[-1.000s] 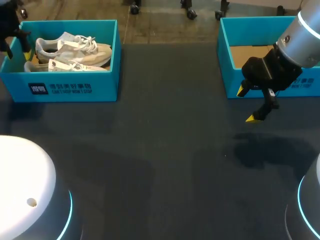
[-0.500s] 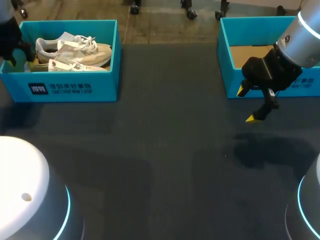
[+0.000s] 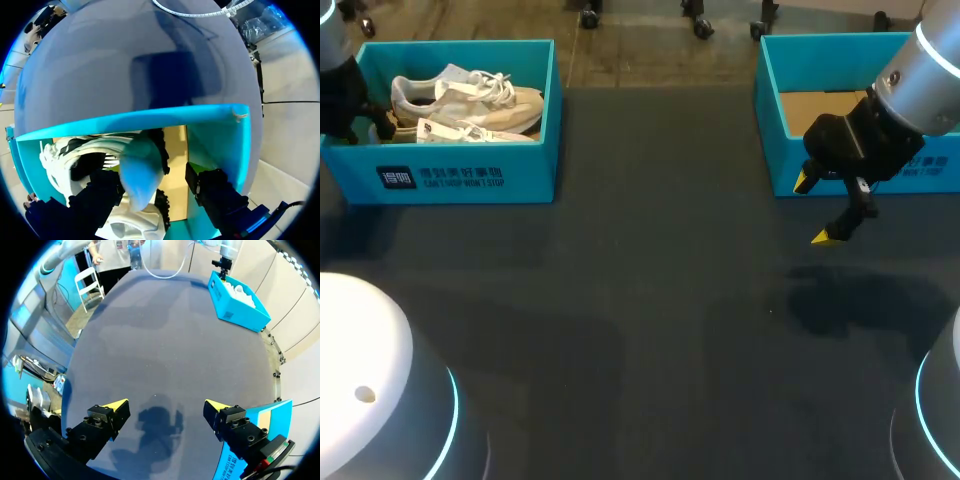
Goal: Take the shoe out of the shoebox, open the shoe tongue, remove and reinsert the insole, then place the shoe into the shoebox
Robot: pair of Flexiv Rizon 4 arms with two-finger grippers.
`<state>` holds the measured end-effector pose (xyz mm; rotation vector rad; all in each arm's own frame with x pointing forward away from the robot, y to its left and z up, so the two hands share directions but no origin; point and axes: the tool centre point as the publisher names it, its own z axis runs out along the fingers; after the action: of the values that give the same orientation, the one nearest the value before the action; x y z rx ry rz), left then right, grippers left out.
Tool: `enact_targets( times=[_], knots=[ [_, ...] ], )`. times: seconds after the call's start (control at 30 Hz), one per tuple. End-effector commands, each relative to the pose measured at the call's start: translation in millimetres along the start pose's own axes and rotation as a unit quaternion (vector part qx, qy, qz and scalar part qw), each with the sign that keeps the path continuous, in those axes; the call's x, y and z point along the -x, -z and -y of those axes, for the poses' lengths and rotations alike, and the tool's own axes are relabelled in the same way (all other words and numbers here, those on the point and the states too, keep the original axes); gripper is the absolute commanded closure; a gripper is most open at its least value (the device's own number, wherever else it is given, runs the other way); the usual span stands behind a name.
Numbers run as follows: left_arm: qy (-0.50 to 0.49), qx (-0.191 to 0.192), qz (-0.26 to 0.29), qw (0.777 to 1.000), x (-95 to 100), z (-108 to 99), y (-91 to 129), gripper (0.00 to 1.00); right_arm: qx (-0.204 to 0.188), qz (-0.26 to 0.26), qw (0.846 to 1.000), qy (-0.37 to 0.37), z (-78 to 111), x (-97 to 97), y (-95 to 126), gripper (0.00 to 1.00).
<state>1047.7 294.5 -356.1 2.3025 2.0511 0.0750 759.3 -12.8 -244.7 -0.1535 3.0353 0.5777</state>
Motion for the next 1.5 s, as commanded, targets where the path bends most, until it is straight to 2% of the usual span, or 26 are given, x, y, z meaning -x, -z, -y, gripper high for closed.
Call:
enact_targets(
  times=[0.03,0.1,0.2,0.27,0.33,0.77,1.1,1.5],
  knots=[
    [-0.002,-0.004,-0.002,1.000,-2.7,-7.0,-13.3,0.34,-0.001,0.000,1.000,0.000,-0.2,-0.1,-0.9,0.00],
    [-0.001,-0.007,-0.004,1.000,-3.8,-8.1,-18.0,0.38,-0.001,0.000,1.000,0.000,-0.2,-0.1,-0.9,0.00],
    [0.001,-0.008,-0.008,1.000,-4.7,-10.0,-23.5,0.56,-0.001,0.000,1.000,0.000,-0.2,-0.1,-0.9,0.00],
    [0.001,-0.008,-0.009,1.000,-4.8,-10.1,-24.0,0.74,-0.001,0.000,1.000,0.000,-0.2,-0.1,-0.9,0.00],
    [-0.002,-0.006,-0.010,1.000,-5.5,-10.0,-23.0,1.00,-0.001,0.000,1.000,0.000,-0.2,-0.1,-0.9,0.00],
    [-0.046,-0.014,-0.009,0.999,0.9,4.5,3.8,1.00,-0.001,0.000,1.000,0.000,-0.2,-0.1,-0.9,0.00],
    [-0.068,-0.023,-0.018,0.997,9.6,7.5,52.5,1.00,-0.001,0.000,1.000,0.000,-0.2,-0.1,-0.9,0.00],
    [-0.058,-0.019,-0.051,0.997,16.5,-3.8,106.0,1.00,-0.001,0.000,1.000,0.000,-0.2,-0.1,-0.9,0.00]
  ],
)
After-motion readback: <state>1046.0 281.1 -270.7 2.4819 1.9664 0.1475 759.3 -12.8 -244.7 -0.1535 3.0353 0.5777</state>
